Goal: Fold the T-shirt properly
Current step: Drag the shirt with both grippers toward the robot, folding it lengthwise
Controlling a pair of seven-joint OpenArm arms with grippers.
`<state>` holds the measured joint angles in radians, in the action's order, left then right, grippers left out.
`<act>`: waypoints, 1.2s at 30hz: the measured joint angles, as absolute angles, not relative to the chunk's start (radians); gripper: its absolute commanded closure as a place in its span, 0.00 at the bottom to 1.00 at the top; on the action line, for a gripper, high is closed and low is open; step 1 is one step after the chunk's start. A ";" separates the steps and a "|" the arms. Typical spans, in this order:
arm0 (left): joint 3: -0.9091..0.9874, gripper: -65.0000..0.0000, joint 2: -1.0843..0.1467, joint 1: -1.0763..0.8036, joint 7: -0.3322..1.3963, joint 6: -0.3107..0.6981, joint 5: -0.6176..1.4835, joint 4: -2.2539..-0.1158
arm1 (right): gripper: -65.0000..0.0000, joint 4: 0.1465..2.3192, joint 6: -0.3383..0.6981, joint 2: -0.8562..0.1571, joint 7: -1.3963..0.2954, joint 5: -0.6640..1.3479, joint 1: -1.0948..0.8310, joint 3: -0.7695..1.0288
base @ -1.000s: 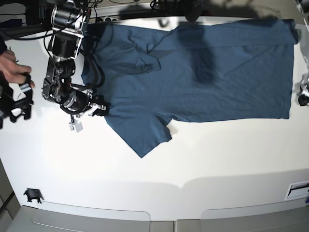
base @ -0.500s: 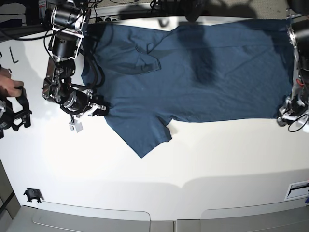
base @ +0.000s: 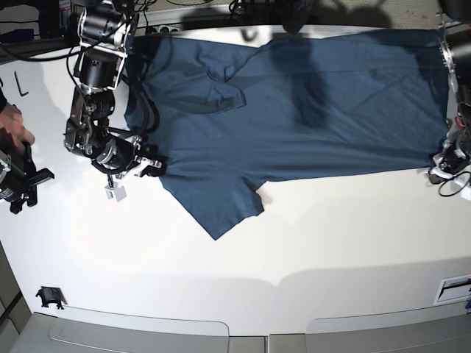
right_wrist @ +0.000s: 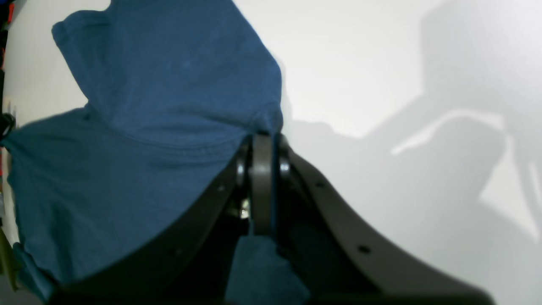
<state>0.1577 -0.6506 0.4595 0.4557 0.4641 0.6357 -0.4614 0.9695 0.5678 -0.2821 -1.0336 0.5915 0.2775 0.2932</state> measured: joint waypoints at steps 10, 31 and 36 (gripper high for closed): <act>0.158 1.00 -0.699 0.460 0.562 0.659 0.826 -0.462 | 1.00 1.148 0.561 -0.282 -1.115 0.629 0.268 0.291; 0.158 1.00 -0.857 0.443 1.159 0.687 1.462 -0.463 | 1.00 1.714 0.563 -0.282 -1.173 0.773 -0.139 0.289; 0.158 1.00 -0.882 0.350 1.210 0.689 1.451 -0.469 | 1.00 1.829 0.564 -0.282 -1.172 0.760 -0.249 0.292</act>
